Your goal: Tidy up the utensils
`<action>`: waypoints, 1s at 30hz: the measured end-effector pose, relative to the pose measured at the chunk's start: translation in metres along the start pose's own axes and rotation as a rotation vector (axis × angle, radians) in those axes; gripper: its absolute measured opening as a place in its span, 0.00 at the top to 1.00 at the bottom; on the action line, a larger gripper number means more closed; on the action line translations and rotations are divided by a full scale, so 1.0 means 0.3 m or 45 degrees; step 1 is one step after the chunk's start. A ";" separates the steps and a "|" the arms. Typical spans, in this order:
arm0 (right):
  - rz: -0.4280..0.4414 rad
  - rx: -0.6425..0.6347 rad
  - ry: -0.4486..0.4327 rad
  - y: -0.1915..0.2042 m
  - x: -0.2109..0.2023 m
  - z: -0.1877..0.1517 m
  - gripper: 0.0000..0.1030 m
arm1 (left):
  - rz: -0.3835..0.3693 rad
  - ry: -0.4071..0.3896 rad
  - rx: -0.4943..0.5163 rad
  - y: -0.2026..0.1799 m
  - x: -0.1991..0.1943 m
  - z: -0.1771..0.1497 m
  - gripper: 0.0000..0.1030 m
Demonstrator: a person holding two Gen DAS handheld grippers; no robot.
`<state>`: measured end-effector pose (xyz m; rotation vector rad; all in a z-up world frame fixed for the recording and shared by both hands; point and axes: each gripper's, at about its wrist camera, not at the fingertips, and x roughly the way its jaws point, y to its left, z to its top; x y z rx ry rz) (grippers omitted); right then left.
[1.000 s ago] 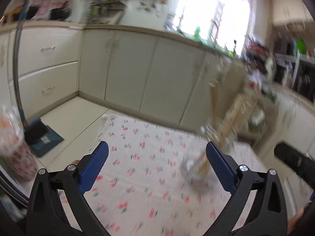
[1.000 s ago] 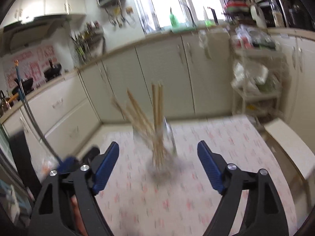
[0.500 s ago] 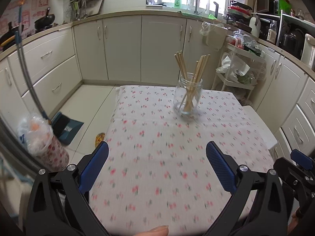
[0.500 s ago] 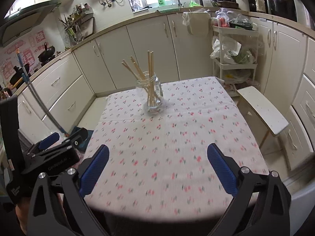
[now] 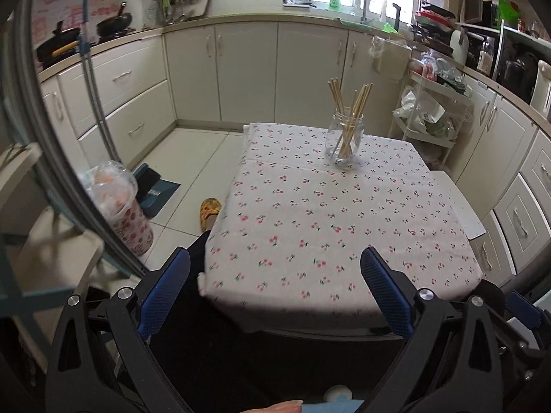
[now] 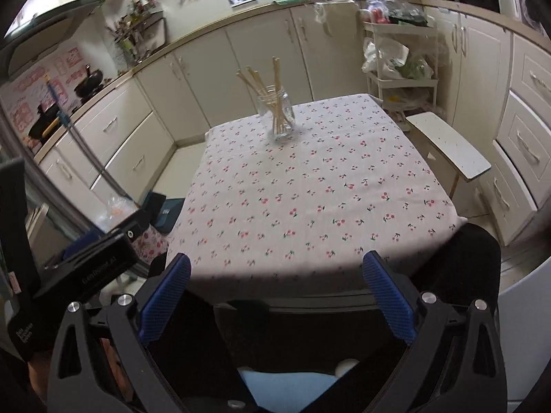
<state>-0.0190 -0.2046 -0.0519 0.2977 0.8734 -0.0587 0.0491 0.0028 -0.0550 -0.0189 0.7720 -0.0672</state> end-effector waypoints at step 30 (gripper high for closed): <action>0.038 -0.049 -0.026 0.040 -0.109 -0.071 0.07 | -0.012 -0.108 0.043 0.035 -0.221 -0.043 0.07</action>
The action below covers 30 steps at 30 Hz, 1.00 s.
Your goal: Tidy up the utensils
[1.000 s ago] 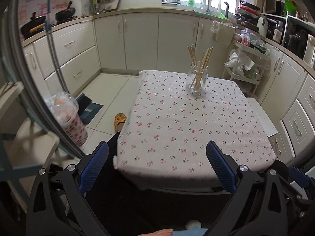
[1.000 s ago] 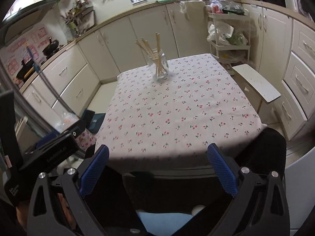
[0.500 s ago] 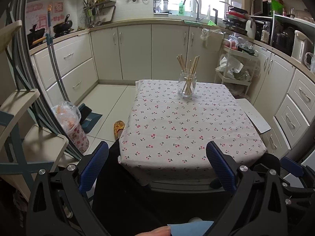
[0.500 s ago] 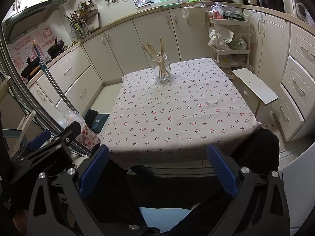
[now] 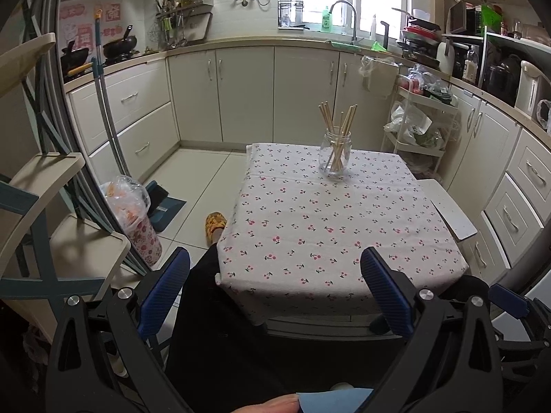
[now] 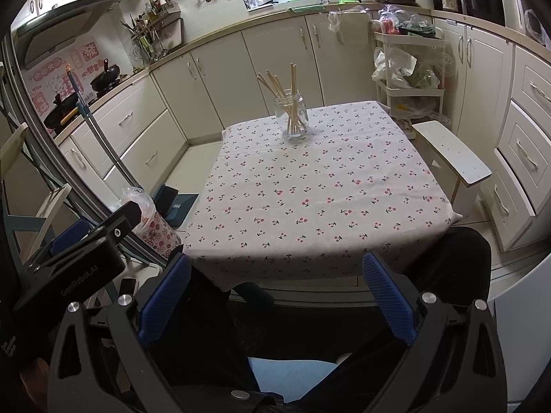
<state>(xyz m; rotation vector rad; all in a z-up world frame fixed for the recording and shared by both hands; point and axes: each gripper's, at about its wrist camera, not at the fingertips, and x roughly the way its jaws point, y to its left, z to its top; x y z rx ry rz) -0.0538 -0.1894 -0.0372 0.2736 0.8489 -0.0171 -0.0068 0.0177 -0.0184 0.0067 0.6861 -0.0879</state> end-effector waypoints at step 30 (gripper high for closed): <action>-0.012 -0.053 -0.042 0.037 -0.033 0.000 0.07 | -0.020 -0.039 -0.026 0.014 -0.034 -0.002 0.07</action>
